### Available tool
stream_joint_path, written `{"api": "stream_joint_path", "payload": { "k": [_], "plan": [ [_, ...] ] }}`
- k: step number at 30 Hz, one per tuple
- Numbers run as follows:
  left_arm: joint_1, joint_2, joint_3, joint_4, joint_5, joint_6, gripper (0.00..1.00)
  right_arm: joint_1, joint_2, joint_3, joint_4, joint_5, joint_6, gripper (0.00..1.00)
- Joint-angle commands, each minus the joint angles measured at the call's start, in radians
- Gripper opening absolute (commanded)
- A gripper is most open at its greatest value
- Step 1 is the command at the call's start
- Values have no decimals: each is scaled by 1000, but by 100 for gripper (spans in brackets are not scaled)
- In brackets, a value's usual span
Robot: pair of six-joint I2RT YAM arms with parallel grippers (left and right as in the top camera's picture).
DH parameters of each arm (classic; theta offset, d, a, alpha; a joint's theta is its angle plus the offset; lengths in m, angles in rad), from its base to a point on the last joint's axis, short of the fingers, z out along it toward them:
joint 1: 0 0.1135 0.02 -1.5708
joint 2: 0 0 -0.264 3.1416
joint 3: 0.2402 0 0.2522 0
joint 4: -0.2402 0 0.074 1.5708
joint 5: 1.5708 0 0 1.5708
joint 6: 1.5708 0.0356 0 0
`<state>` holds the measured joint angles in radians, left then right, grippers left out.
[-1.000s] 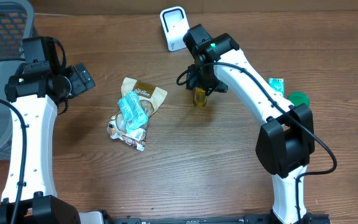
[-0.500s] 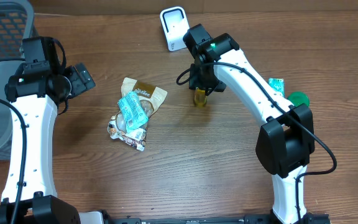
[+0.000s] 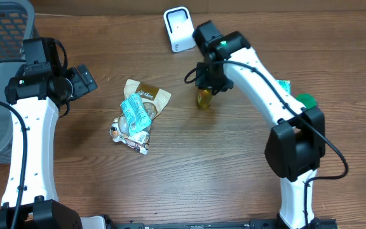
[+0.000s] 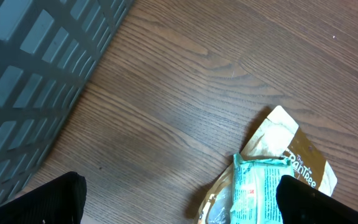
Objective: Scan the item barcode
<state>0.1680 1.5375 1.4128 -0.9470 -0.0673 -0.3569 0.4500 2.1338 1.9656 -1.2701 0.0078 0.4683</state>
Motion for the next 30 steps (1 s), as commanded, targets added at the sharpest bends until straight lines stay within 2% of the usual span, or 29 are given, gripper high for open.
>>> {"api": "stream_joint_path", "payload": {
  "k": [1,11,14,19,30],
  "plan": [
    [2,-6,8,2,-2,13,100,-78,-146,51,-9,-188,-85,21],
    [2,-6,8,2,-2,13,99,-317,-325,51,-135,-823,-348,22],
    [2,-6,8,2,-2,13,100,-348,-363,51,-209,-825,-357,22],
    [2,-6,8,2,-3,13,99,-348,-431,51,-309,-874,-465,22],
    [2,-6,8,2,-3,13,100,-348,-657,50,-385,-874,-474,23]
  ]
}}
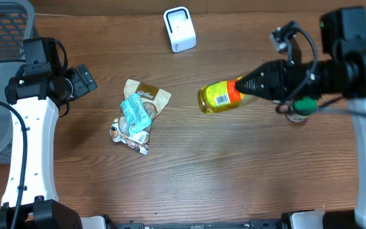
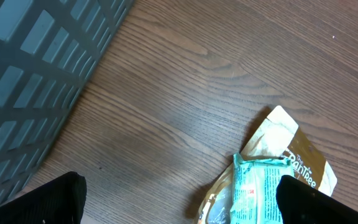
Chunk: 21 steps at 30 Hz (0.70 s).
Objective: Scan the item barcode
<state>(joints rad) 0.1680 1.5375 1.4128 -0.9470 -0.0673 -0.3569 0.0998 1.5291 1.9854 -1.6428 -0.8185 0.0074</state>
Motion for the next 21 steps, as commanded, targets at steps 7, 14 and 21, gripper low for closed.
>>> {"api": "stream_joint_path", "payload": {
  "k": [7,14,21],
  "plan": [
    [2,-6,8,2,-2,13,100,23,-77,0,-51,-48,-17,22],
    [2,-6,8,2,-2,13,100,42,-148,-358,82,-118,-17,21],
    [2,-6,8,2,-2,13,100,42,-179,-564,187,-277,-108,20]
  ]
}}
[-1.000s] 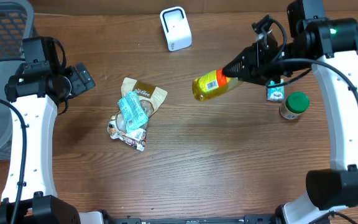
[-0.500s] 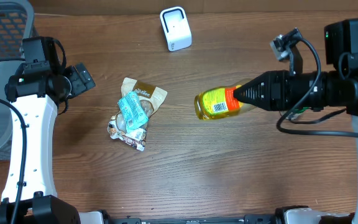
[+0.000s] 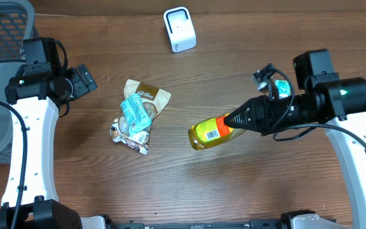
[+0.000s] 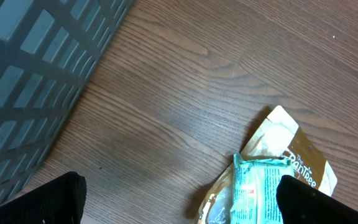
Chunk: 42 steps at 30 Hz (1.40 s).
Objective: Scan the item barcode
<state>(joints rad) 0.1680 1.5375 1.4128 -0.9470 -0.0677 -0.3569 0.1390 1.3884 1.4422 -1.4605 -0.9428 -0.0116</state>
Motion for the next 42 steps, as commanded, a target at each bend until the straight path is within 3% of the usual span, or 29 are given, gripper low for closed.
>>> {"api": "stream_joint_path", "payload": {
  "k": [1,32,37,42],
  "plan": [
    [2,-6,8,2,-2,13,100,2,-38,-22,-8,-191,-133,20],
    [2,-6,8,2,-2,13,100,2,-38,-22,-10,-243,-173,25],
    [2,-6,8,2,-2,13,100,2,-38,-22,-10,-194,-173,21],
    [2,-6,8,2,-2,13,99,2,-38,-22,-10,70,-172,21]
  ]
}}
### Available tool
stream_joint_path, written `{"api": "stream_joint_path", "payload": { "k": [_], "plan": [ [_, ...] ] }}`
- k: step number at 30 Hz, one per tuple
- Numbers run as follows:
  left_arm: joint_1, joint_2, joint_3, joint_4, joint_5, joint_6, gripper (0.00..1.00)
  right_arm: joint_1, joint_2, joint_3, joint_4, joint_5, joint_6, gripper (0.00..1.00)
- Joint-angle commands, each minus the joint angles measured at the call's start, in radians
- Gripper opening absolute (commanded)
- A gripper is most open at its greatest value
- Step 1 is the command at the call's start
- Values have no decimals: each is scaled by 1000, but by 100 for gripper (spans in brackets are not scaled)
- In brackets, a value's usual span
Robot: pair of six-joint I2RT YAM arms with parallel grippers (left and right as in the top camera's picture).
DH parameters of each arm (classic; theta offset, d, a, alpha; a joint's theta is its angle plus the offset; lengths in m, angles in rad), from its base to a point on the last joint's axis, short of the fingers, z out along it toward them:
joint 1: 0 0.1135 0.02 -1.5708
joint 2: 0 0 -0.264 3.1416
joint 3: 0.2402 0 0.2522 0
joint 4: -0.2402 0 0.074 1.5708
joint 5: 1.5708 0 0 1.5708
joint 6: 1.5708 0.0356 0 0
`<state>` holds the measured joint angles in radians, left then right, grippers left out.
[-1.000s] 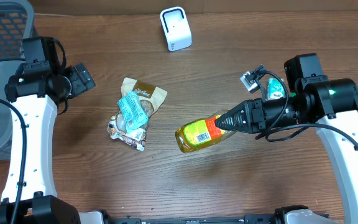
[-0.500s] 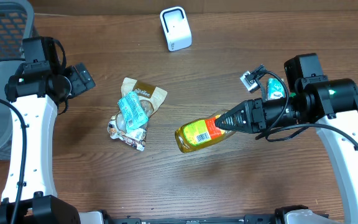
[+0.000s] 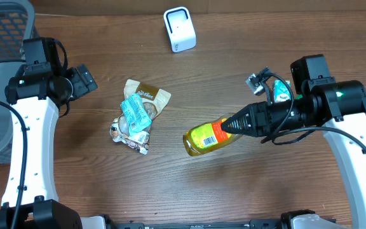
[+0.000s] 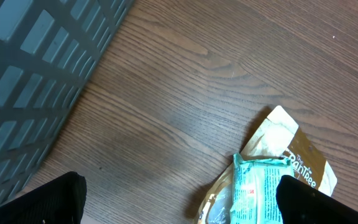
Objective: Scan the item barcode
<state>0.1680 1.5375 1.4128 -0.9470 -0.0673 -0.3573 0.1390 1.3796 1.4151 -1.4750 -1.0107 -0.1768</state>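
A yellow bottle (image 3: 205, 135) with an orange-red label and a barcode facing up hangs over the table's middle, held at its neck by my right gripper (image 3: 232, 126), which is shut on it. The white barcode scanner (image 3: 179, 29) stands at the back edge, well away from the bottle. My left gripper (image 3: 80, 80) is open at the left with nothing between its fingers; in the left wrist view its fingertips (image 4: 53, 198) frame bare wood and the snack packets (image 4: 269, 180).
A pile of snack packets (image 3: 138, 114) lies left of centre. A grey mesh basket fills the left edge. A teal packet and a green cap (image 3: 283, 92) lie at the right behind my right arm.
My right gripper has carried the bottle slightly further left and nearer the front. The left arm has not moved.
At first my right gripper was down at the bottle just below the scanner. It then held the bottle lifted on its side, right of centre. After that the bottle was lower and nearer the front, and now sits a little further left.
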Motion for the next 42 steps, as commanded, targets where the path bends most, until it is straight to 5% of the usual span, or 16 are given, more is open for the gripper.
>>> {"api": "stream_joint_path", "payload": {
  "k": [1,5,15,25,28,32,42],
  "plan": [
    [2,-6,8,2,-2,13,100,2,-29,5,7,162,-7,21],
    [2,-6,8,2,-2,13,100,2,-16,5,51,298,127,11],
    [2,-6,8,2,-2,13,100,18,51,52,161,410,233,12],
    [2,-6,8,2,-2,13,100,153,253,616,58,740,285,13],
    [2,-6,8,2,-2,13,100,224,305,719,203,927,276,13],
    [2,-6,8,2,-2,13,100,314,350,718,409,1107,165,16],
    [2,-6,8,2,-2,13,100,435,629,718,776,1362,-383,16]
  ]
}}
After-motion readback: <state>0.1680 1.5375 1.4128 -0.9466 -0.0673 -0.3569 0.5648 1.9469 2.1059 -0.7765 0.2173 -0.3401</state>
